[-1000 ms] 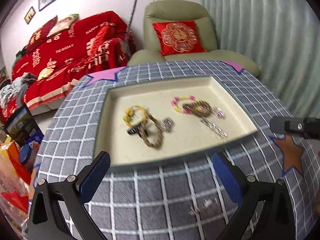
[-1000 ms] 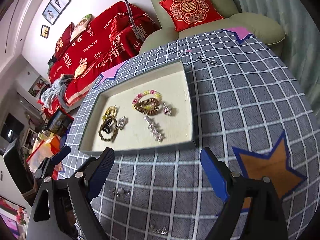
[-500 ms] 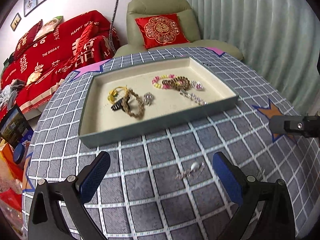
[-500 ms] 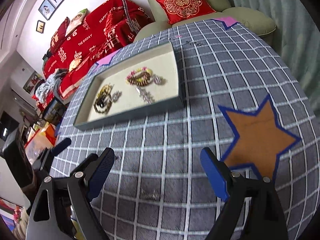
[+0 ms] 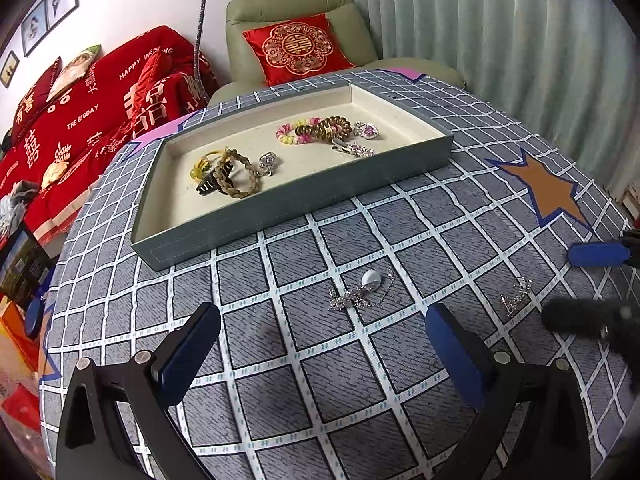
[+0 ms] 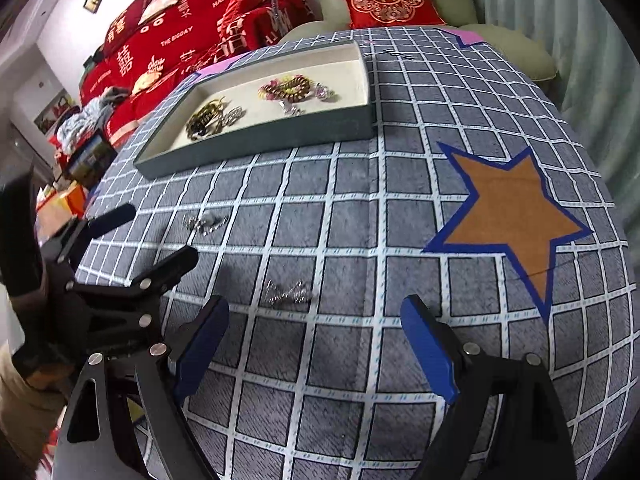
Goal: Organize jewelry
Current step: 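Withdraw both grippers from the box toward the remaining silver pieces, then grasp the silver chain bracelet with the right gripper while the left grasps a silver earring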
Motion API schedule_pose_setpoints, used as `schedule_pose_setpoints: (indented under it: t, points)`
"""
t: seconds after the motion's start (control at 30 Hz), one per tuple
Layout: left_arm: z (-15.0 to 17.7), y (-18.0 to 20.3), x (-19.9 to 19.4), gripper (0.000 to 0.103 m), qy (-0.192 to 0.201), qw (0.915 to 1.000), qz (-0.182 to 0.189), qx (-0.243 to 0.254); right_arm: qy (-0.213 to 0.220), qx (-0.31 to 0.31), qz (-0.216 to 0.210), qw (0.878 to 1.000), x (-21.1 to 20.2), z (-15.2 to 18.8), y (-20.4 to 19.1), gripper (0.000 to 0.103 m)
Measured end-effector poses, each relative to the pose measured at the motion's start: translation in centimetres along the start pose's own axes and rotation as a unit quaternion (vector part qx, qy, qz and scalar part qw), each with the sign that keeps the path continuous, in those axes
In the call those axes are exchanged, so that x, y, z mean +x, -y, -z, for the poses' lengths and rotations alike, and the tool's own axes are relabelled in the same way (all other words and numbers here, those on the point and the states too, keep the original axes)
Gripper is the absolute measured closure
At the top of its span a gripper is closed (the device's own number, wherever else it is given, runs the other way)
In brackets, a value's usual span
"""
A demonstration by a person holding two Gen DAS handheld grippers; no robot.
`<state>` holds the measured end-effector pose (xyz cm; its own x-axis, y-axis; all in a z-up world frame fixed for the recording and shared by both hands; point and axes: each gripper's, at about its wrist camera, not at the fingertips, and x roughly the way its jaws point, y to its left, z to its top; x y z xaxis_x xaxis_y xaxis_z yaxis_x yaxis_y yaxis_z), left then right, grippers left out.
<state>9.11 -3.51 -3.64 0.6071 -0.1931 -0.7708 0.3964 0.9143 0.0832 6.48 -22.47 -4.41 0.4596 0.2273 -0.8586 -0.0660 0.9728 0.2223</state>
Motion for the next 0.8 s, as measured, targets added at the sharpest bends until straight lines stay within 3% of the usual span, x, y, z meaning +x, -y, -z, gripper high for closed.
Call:
schedule_pose_setpoints:
  t: [0.37, 0.53, 0.6, 0.73, 0.8]
  points:
    - [-0.7, 0.1, 1.4, 0.0, -0.006, 0.9999, -0.005, -0.011, 0.002, -0.031, 0.008, 0.999, 0.4, 1.2, -1.1, 0.014]
    - [-1.1, 0.2, 1.9, 0.006, -0.011, 0.9999, -0.006, -0.011, 0.006, -0.041, 0.012, 0.999, 0.9, 1.1, -1.9, 0.014]
    - [-1.2, 0.2, 1.9, 0.014, -0.01, 0.9999, -0.005, -0.011, 0.009, -0.047, 0.014, 0.999, 1.2, 1.0, -2.3, 0.018]
    - [-1.4, 0.4, 2.3, 0.016, -0.015, 0.9999, 0.001, -0.008, 0.02, -0.066, 0.032, 0.997, 1.5, 1.1, -3.1, 0.026]
    - [-1.3, 0.5, 2.3, 0.023, -0.015, 0.9999, 0.003, -0.005, 0.024, -0.076, 0.041, 0.996, 1.6, 1.0, -3.4, 0.032]
